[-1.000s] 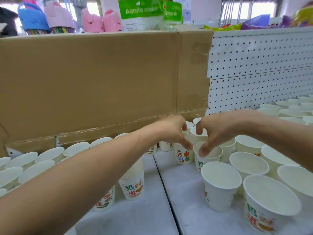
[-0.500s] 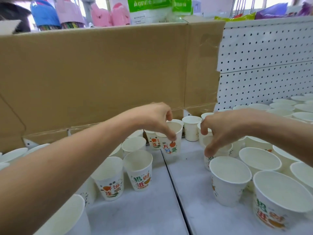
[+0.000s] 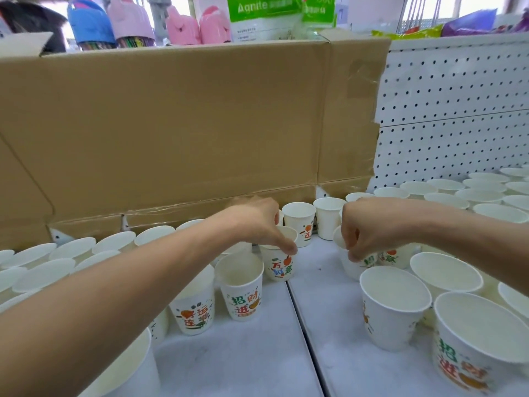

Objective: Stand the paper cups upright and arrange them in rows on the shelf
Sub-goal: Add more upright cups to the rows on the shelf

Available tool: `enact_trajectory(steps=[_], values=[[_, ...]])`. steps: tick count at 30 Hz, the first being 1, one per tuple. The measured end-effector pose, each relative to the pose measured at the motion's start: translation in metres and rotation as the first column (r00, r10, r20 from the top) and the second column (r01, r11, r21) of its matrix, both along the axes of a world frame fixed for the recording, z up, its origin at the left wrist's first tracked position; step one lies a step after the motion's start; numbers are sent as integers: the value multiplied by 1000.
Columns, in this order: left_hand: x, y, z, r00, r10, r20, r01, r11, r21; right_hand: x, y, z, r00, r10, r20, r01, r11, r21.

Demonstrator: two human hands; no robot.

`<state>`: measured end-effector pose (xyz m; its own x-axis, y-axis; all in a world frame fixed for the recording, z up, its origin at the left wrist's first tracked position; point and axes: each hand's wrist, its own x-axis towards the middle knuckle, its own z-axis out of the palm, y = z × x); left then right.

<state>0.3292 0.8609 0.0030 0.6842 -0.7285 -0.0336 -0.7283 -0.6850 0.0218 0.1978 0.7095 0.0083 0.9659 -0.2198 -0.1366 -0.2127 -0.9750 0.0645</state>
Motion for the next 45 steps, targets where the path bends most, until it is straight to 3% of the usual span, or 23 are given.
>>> enact_trajectory(steps=[8, 15, 25, 30, 33, 35, 37, 45], values=[[7, 0, -7, 988, 18, 156, -20, 1000, 8, 34, 1, -15, 976, 91, 197, -112, 989, 99], [14, 2, -11, 982, 26, 186, -20, 999, -33, 41, -4, -22, 960, 132, 246, -181, 965, 191], [13, 0, -9, 983, 41, 177, -38, 999, -20, 43, -4, -24, 946, 151, 285, -211, 959, 192], [-11, 7, 0, 970, -27, 241, 67, 985, -158, 19, -5, -3, 920, 129, 369, -224, 947, 228], [-46, 8, 3, 969, -231, 86, 246, 924, -292, -16, -8, 14, 940, 166, 298, -258, 918, 302], [-70, 4, -1, 932, -347, -107, 293, 892, -344, -41, -13, 21, 959, 178, 219, -246, 906, 344], [-88, -3, -9, 900, -384, -204, 299, 887, -352, -64, -21, 26, 971, 161, 178, -218, 903, 369], [-120, -24, -30, 886, -417, -206, 323, 870, -372, -128, -24, 17, 986, 103, 132, -140, 938, 316]])
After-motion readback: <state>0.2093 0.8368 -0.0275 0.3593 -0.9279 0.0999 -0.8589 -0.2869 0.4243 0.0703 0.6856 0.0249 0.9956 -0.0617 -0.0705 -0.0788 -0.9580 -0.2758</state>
